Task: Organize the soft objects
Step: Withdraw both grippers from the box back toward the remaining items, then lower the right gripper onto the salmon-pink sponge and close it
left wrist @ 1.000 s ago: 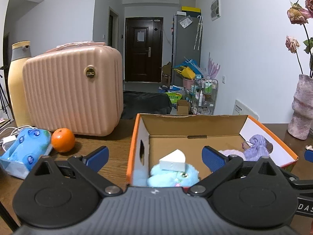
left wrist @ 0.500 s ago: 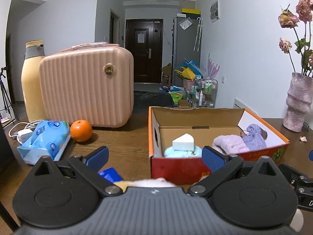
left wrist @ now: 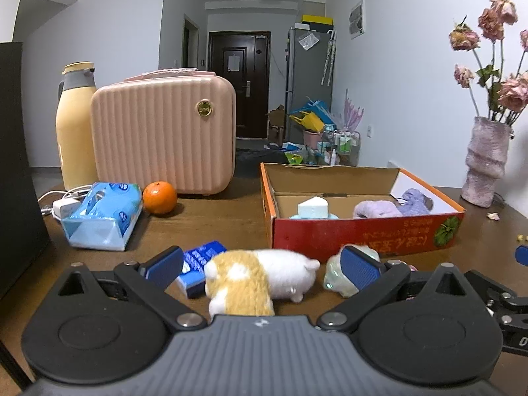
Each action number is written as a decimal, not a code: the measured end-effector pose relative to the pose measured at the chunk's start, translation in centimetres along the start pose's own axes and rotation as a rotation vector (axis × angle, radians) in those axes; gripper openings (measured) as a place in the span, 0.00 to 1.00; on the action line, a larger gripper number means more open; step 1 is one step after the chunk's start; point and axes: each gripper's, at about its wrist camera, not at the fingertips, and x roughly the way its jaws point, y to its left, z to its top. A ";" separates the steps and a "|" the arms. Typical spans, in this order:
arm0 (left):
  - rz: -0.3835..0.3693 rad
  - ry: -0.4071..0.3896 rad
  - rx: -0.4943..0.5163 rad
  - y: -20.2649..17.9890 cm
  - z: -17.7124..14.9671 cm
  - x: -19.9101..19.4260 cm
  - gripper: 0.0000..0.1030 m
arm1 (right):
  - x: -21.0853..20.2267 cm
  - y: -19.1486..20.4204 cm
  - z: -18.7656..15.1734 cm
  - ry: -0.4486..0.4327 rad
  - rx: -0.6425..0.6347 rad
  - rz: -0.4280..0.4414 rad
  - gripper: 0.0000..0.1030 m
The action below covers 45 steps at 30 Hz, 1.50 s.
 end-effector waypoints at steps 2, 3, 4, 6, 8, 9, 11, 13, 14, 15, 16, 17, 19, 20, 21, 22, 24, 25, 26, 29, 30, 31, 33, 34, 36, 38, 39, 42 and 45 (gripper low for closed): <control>-0.011 -0.003 0.000 0.2 -0.5 -1.1 1.00 | -0.7 0.4 -0.2 0.005 0.007 0.014 1.00; -0.014 -0.006 0.001 0.3 -0.7 -1.6 1.00 | -1.1 0.6 -0.4 0.010 0.009 0.020 1.00; -0.017 -0.008 0.002 0.5 -1.0 -2.1 1.00 | -1.4 0.8 -0.6 0.013 0.008 0.023 1.00; -0.025 -0.007 0.002 0.8 -1.5 -3.0 1.00 | -2.0 1.4 -0.9 0.024 0.002 0.030 1.00; -0.033 -0.003 0.000 1.2 -1.9 -3.7 1.00 | -2.6 2.1 -1.3 0.035 -0.009 0.041 1.00; -0.036 0.001 -0.001 1.4 -2.2 -4.1 1.00 | -2.9 2.5 -1.4 0.037 -0.015 0.042 1.00; -0.043 0.008 -0.004 1.8 -2.8 -4.8 1.00 | -3.6 3.3 -1.8 0.042 -0.026 0.046 1.00; -0.046 0.011 -0.003 2.3 -3.2 -5.5 1.00 | -4.0 3.9 -2.0 0.053 -0.027 0.064 1.00; -0.046 0.014 -0.002 2.5 -3.5 -5.8 1.00 | -4.2 4.3 -2.2 0.062 -0.027 0.079 1.00; -0.047 0.017 0.000 2.7 -3.7 -6.1 1.00 | -4.3 4.7 -2.4 0.070 -0.031 0.088 1.00; -0.049 0.020 0.002 2.9 -3.9 -6.3 1.00 | -4.4 5.1 -2.6 0.080 -0.037 0.094 1.00; -0.050 0.023 0.004 3.1 -4.1 -6.5 1.00 | -4.5 5.7 -2.8 0.092 -0.045 0.102 1.00; -0.052 0.028 0.015 3.4 -4.5 -6.9 1.00 | -4.4 6.5 -3.0 0.119 -0.055 0.128 1.00; -0.051 0.030 0.021 3.6 -4.8 -7.1 1.00 | -4.4 6.9 -3.1 0.132 -0.058 0.142 1.00; -0.049 0.032 0.025 3.8 -5.0 -7.3 1.00 | -4.3 7.3 -3.2 0.145 -0.060 0.155 1.00; -0.047 0.035 0.029 4.0 -5.1 -7.5 1.00 | -4.3 7.7 -3.3 0.156 -0.062 0.166 1.00; -0.042 0.039 0.034 4.5 -5.5 -7.7 1.00 | -4.0 8.4 -3.5 0.182 -0.066 0.186 0.99; -0.040 0.041 0.033 4.7 -5.5 -7.8 1.00 | -3.9 8.7 -3.6 0.195 -0.067 0.196 0.98; -0.036 0.044 0.032 5.1 -5.6 -7.8 1.00 | -3.7 9.1 -3.7 0.209 -0.070 0.205 0.98; -0.026 0.054 0.019 6.0 -5.8 -7.9 1.00 | -3.1 10.0 -4.0 0.246 -0.082 0.226 0.92; -0.023 0.057 0.012 6.2 -5.9 -7.9 1.00 | -2.8 10.1 -4.1 0.258 -0.085 0.227 0.91; -0.022 0.061 0.003 6.5 -5.9 -7.8 1.00 | -2.6 10.3 -4.1 0.269 -0.087 0.227 0.89; -0.027 0.065 -0.024 7.1 -5.8 -7.8 1.00 | -2.2 10.6 -4.3 0.295 -0.086 0.233 0.84; -0.030 0.064 -0.035 7.3 -5.7 -7.9 1.00 | -2.0 10.7 -4.3 0.306 -0.082 0.237 0.81; -0.029 0.064 -0.048 7.6 -5.6 -7.9 1.00 | -1.7 10.8 -4.4 0.321 -0.077 0.235 0.79; -0.033 0.072 -0.051 7.7 -5.6 -7.9 1.00 | -1.4 10.7 -4.4 0.331 -0.069 0.235 0.74; -0.035 0.076 -0.049 7.7 -5.6 -7.8 1.00 | -1.4 10.7 -4.4 0.332 -0.065 0.236 0.73; -0.041 0.082 -0.041 7.5 -5.7 -7.8 1.00 | -1.4 10.7 -4.3 0.328 -0.069 0.239 0.71; -0.043 0.081 -0.039 7.4 -5.8 -7.8 1.00 | -1.5 10.6 -4.3 0.320 -0.067 0.240 0.70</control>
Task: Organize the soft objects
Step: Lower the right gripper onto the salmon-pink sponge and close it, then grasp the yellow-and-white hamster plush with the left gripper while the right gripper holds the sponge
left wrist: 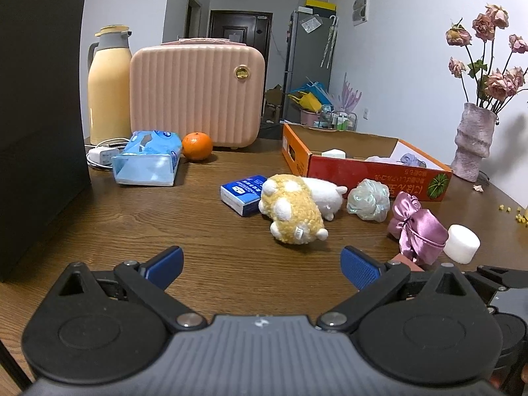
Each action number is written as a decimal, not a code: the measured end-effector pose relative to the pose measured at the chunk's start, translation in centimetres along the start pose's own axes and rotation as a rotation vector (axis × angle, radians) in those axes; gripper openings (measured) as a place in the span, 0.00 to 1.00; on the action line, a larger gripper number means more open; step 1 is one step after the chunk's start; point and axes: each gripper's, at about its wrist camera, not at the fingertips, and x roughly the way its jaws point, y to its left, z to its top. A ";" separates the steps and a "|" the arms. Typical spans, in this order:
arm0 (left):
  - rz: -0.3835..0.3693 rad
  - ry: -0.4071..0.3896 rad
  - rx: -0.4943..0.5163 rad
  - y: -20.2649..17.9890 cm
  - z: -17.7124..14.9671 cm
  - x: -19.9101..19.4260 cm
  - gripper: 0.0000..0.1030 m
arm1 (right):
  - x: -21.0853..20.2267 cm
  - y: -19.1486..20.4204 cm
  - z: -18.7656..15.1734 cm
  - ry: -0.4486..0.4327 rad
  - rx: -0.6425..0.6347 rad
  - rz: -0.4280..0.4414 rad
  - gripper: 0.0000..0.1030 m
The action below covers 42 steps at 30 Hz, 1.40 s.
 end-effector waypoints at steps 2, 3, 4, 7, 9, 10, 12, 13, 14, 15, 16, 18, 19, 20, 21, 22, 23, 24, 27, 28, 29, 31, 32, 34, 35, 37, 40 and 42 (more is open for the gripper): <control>0.001 0.002 -0.003 0.0 0.0 0.0 1.00 | -0.2 -0.1 0.1 -0.015 0.001 -0.004 0.70; 0.002 0.004 -0.003 0.0 0.0 0.0 1.00 | -0.4 -0.1 0.2 -0.027 0.004 -0.004 0.70; 0.003 0.005 -0.004 0.0 0.0 0.1 1.00 | -0.6 -0.2 0.2 -0.039 0.008 -0.004 0.70; 0.002 0.009 -0.007 0.0 -0.1 0.2 1.00 | -1.2 -0.7 0.4 -0.077 0.025 -0.009 0.70; 0.004 0.015 -0.008 0.0 0.0 0.4 1.00 | -1.7 -1.1 0.5 -0.103 0.039 -0.009 0.70; 0.005 0.019 -0.009 0.1 0.0 0.6 1.00 | -1.9 -1.3 0.6 -0.115 0.046 -0.009 0.70; 0.005 0.025 -0.010 0.0 0.1 0.8 1.00 | -2.3 -1.6 0.7 -0.141 0.055 -0.008 0.70; 0.005 0.028 -0.010 0.0 0.1 0.9 1.00 | -2.5 -1.8 0.8 -0.153 0.058 -0.008 0.70; 0.004 0.032 -0.011 0.0 0.2 1.1 1.00 | -2.7 -2.0 0.8 -0.166 0.059 -0.008 0.70; 0.002 0.038 -0.014 0.0 0.2 1.3 1.00 | -2.9 -2.1 0.9 -0.178 0.060 -0.008 0.70; -0.001 0.044 -0.015 0.0 0.3 1.5 1.00 | -3.1 -2.3 0.9 -0.190 0.062 -0.008 0.70; -0.005 0.052 -0.007 -0.3 0.4 1.8 1.00 | -3.5 -2.8 0.9 -0.212 0.067 -0.013 0.70; -0.003 0.052 0.001 -0.5 0.5 1.9 1.00 | -3.6 -3.1 1.0 -0.220 0.072 -0.016 0.70; 0.002 0.050 0.011 -0.7 0.5 2.0 1.00 | -3.8 -3.4 1.0 -0.227 0.078 -0.019 0.70; 0.007 0.048 0.024 -1.0 0.6 2.2 1.00 | -4.0 -3.8 1.0 -0.236 0.085 -0.024 0.70; 0.010 0.046 0.034 -1.2 0.7 2.4 1.00 | -4.1 -4.3 1.1 -0.245 0.091 -0.029 0.70; 0.012 0.045 0.042 -1.5 0.8 2.5 1.00 | -4.3 -4.8 1.1 -0.255 0.099 -0.036 0.70; 0.016 0.045 0.052 -1.7 1.0 2.8 1.00 | -4.5 -5.2 1.1 -0.264 0.106 -0.042 0.70; 0.024 0.043 0.072 -2.5 1.4 3.6 1.00 | -4.9 -6.9 1.1 -0.285 0.131 -0.065 0.70; 0.027 0.044 0.077 -2.7 1.6 3.9 1.00 | -5.0 -7.5 1.1 -0.290 0.139 -0.075 0.70; 0.029 0.045 0.080 -3.0 1.7 4.2 1.00 | -5.1 -7.9 1.2 -0.294 0.146 -0.084 0.70; 0.030 0.048 0.086 -3.5 1.9 4.8 1.00 | -5.2 -9.1 1.2 -0.299 0.162 -0.103 0.70; 0.029 0.048 0.089 -3.7 2.0 5.0 1.00 | -5.3 -9.6 1.1 -0.301 0.169 -0.113 0.70; 0.033 0.050 0.096 -4.2 2.2 5.7 1.00 | -5.4 -10.7 1.1 -0.305 0.181 -0.134 0.70; 0.036 0.051 0.101 -4.4 2.3 6.0 1.00 | -5.4 -11.3 1.0 -0.306 0.185 -0.145 0.70; 0.045 0.056 0.110 -4.8 2.4 6.7 1.00 | -5.4 -12.4 1.0 -0.309 0.193 -0.168 0.70; 0.053 0.072 0.113 -5.3 2.6 8.0 1.00 | -5.4 -14.2 0.9 -0.310 0.204 -0.207 0.70; 0.063 0.081 0.114 -5.5 2.7 8.9 1.00 | -5.4 -15.4 0.8 -0.309 0.214 -0.231 0.70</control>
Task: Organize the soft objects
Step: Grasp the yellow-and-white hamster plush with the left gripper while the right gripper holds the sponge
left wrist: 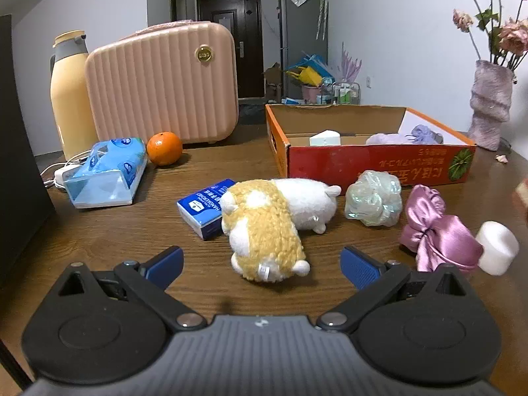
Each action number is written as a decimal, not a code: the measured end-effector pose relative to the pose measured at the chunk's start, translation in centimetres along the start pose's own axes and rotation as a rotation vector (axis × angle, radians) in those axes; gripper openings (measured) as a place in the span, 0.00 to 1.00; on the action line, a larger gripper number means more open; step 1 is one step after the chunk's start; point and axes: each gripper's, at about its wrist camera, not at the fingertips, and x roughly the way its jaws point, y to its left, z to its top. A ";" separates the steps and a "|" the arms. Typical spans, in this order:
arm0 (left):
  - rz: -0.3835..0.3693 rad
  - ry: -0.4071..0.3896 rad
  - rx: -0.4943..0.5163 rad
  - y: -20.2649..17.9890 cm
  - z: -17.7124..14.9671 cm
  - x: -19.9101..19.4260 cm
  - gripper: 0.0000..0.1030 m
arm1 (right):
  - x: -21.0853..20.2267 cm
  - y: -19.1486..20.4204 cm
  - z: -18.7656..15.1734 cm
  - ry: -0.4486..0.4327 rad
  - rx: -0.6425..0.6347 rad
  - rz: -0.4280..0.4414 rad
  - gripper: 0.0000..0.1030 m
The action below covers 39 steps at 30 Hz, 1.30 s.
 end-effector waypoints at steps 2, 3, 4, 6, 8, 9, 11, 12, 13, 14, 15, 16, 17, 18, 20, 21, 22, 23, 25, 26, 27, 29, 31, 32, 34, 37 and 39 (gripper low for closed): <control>0.012 0.010 0.002 -0.2 0.2 0.8 1.00 | 0.3 -1.1 0.1 0.002 0.004 -0.027 0.70; 0.017 0.016 0.006 -0.4 0.3 1.2 1.00 | 0.5 -1.6 0.1 0.003 0.005 -0.041 0.70; 0.020 0.019 0.009 -0.5 0.4 1.6 1.00 | 0.7 -2.1 0.1 0.003 0.005 -0.054 0.70; 0.027 0.029 0.014 -0.8 0.6 2.4 1.00 | 1.0 -2.8 0.1 0.003 0.003 -0.077 0.70; 0.029 0.040 0.016 -0.9 0.8 3.2 1.00 | 1.4 -3.7 0.2 0.005 0.002 -0.098 0.70; 0.032 0.047 0.017 -1.0 0.9 3.7 1.00 | 1.5 -3.9 0.2 0.008 0.001 -0.106 0.70; 0.033 0.061 0.022 -1.0 1.0 4.5 1.00 | 1.9 -4.5 0.3 0.011 -0.006 -0.121 0.70; 0.026 0.069 0.025 -1.1 1.1 4.9 1.00 | 2.1 -4.6 0.3 0.011 -0.010 -0.127 0.70; 0.022 0.072 0.026 -1.1 1.2 5.2 1.00 | 2.1 -4.7 0.3 0.011 -0.014 -0.132 0.70; 0.022 0.073 0.028 -1.1 1.3 5.4 1.00 | 2.3 -4.8 0.3 0.011 -0.017 -0.137 0.70; 0.024 0.073 0.031 -1.2 1.4 5.6 1.00 | 2.4 -5.0 0.2 0.014 -0.018 -0.141 0.70; 0.025 0.072 0.033 -1.2 1.5 5.9 1.00 | 2.6 -5.2 0.2 0.017 -0.018 -0.144 0.70; 0.025 0.072 0.034 -1.3 1.6 6.1 1.00 | 2.7 -5.3 0.2 0.021 -0.015 -0.146 0.70; 0.024 0.074 0.034 -1.3 1.7 6.3 1.00 | 2.7 -5.3 0.2 0.024 -0.013 -0.146 0.70; 0.022 0.080 0.035 -1.3 1.8 6.8 1.00 | 2.7 -5.1 0.1 0.024 -0.018 -0.144 0.70; 0.018 0.084 0.038 -1.4 1.9 7.0 1.00 | 2.7 -5.1 0.1 0.023 -0.022 -0.145 0.70; 0.014 0.087 0.040 -1.4 1.8 7.1 1.00 | 2.7 -5.0 0.1 0.022 -0.026 -0.146 0.70; 0.013 0.087 0.042 -1.4 1.8 7.2 1.00 | 2.7 -4.9 0.0 0.023 -0.028 -0.146 0.70; 0.011 0.081 0.045 -1.4 1.9 7.4 0.99 | 2.7 -4.8 0.0 0.027 -0.030 -0.149 0.70; 0.008 0.079 0.046 -1.4 2.0 7.4 0.97 | 2.8 -4.8 0.0 0.028 -0.032 -0.151 0.70; 0.005 0.078 0.046 -1.5 2.0 7.5 0.92 | 2.8 -4.8 -0.1 0.029 -0.033 -0.154 0.70; -0.003 0.086 0.047 -1.4 1.9 7.6 0.84 | 2.7 -4.8 -0.1 0.027 -0.034 -0.158 0.70; -0.007 0.100 0.045 -1.4 1.8 7.9 0.72 | 2.7 -4.8 -0.1 0.023 -0.034 -0.162 0.70; -0.006 0.104 0.043 -1.3 1.8 7.9 0.68 | 2.6 -4.8 -0.1 0.022 -0.033 -0.164 0.70; -0.013 0.112 0.032 -1.2 1.8 8.1 0.55 | 2.6 -4.8 -0.1 0.020 -0.034 -0.167 0.70; -0.035 0.122 0.015 -0.9 1.6 8.1 0.52 | 2.5 -4.8 -0.2 0.015 -0.037 -0.170 0.70; -0.034 0.119 0.015 -0.9 1.6 8.1 0.51 | 2.5 -4.7 -0.2 0.013 -0.039 -0.174 0.70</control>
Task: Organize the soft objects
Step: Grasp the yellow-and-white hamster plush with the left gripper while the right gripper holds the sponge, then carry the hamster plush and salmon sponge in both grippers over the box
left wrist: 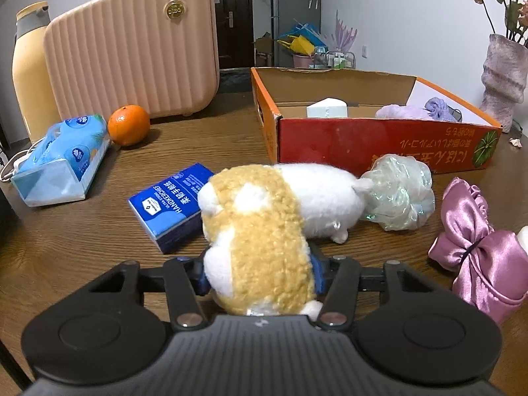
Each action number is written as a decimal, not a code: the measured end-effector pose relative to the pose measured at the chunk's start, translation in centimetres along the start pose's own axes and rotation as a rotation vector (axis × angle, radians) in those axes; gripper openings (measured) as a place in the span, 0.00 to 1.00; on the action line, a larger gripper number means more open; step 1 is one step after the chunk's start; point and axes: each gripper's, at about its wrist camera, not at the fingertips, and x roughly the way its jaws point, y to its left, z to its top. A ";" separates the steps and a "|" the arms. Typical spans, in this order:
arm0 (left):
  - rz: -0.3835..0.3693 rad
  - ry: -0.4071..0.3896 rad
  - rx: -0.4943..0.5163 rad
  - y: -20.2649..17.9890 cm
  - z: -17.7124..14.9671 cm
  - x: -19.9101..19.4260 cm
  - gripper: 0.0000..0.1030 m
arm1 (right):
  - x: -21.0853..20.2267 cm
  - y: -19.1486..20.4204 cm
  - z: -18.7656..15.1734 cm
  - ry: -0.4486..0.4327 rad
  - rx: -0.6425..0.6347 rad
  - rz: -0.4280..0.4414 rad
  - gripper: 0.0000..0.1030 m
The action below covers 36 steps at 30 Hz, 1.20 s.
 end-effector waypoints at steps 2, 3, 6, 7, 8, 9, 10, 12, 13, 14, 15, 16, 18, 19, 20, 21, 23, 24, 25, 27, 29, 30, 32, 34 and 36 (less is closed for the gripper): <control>-0.002 -0.004 0.000 0.0 0.0 -0.1 0.51 | 0.0 0.0 0.0 -0.001 -0.001 -0.004 0.70; -0.003 -0.005 0.000 0.0 0.0 -0.1 0.51 | 0.0 0.1 0.0 -0.002 -0.002 -0.006 0.70; -0.004 -0.017 -0.001 0.0 0.0 -0.3 0.51 | 0.1 0.1 0.0 -0.005 -0.008 -0.015 0.70; -0.002 -0.023 0.000 -0.1 0.0 -0.4 0.51 | 0.1 0.2 -0.1 -0.006 -0.011 -0.018 0.70; 0.000 -0.030 0.002 -0.1 0.0 -0.6 0.51 | 0.1 0.2 -0.1 -0.008 -0.015 -0.022 0.70; 0.000 -0.039 0.003 -0.2 0.0 -0.8 0.50 | 0.1 0.3 -0.1 -0.009 -0.018 -0.026 0.70; -0.001 -0.046 0.002 -0.2 0.0 -1.0 0.50 | 0.0 0.3 -0.1 -0.012 -0.020 -0.029 0.70; 0.000 -0.060 -0.004 -0.1 0.0 -1.4 0.50 | -0.1 0.5 -0.1 -0.017 -0.026 -0.037 0.70; -0.001 -0.068 -0.006 -0.2 0.0 -1.7 0.50 | -0.1 0.6 -0.1 -0.020 -0.029 -0.042 0.70; -0.003 -0.076 -0.009 -0.2 0.0 -1.9 0.50 | -0.2 0.6 -0.1 -0.024 -0.031 -0.045 0.70; -0.005 -0.084 -0.011 -0.2 0.0 -2.2 0.50 | -0.2 0.6 -0.1 -0.028 -0.033 -0.049 0.70; -0.007 -0.092 -0.013 -0.3 0.0 -2.5 0.50 | -0.3 0.7 0.0 -0.032 -0.034 -0.052 0.70; -0.010 -0.111 -0.019 -0.4 0.0 -3.2 0.50 | -0.4 0.7 0.0 -0.040 -0.034 -0.057 0.70; -0.012 -0.122 -0.023 -0.5 0.0 -3.5 0.50 | -0.5 0.7 0.0 -0.043 -0.033 -0.057 0.70; -0.014 -0.134 -0.027 -0.5 0.0 -3.9 0.50 | -0.5 0.8 0.0 -0.045 -0.031 -0.056 0.70; -0.016 -0.144 -0.033 -0.5 0.0 -4.3 0.50 | -0.5 0.9 0.1 -0.047 -0.029 -0.054 0.70; -0.026 -0.159 -0.045 -0.6 0.1 -5.0 0.50 | -0.5 1.1 0.1 -0.051 -0.028 -0.048 0.70; -0.032 -0.167 -0.050 -0.6 0.1 -5.3 0.50 | -0.5 1.3 0.2 -0.052 -0.030 -0.043 0.70; -0.036 -0.174 -0.055 -0.8 0.2 -5.7 0.50 | -0.5 1.5 0.1 -0.054 -0.035 -0.038 0.70; -0.047 -0.183 -0.061 -1.1 0.2 -6.3 0.50 | -0.6 2.2 0.1 -0.063 -0.054 -0.030 0.70; -0.055 -0.191 -0.067 -1.4 0.3 -6.7 0.50 | -0.5 2.7 0.2 -0.073 -0.067 -0.023 0.70; -0.060 -0.197 -0.070 -1.6 0.3 -6.9 0.50 | -0.5 3.0 0.2 -0.078 -0.071 -0.018 0.70; -0.065 -0.207 -0.074 -2.0 0.5 -7.2 0.50 | -0.4 3.4 0.3 -0.087 -0.077 -0.010 0.70; -0.070 -0.219 -0.081 -2.3 0.7 -7.4 0.50 | -0.2 3.8 0.5 -0.095 -0.080 -0.003 0.70; -0.075 -0.227 -0.088 -2.6 1.0 -7.5 0.50 | 0.0 4.1 0.7 -0.108 -0.082 0.006 0.70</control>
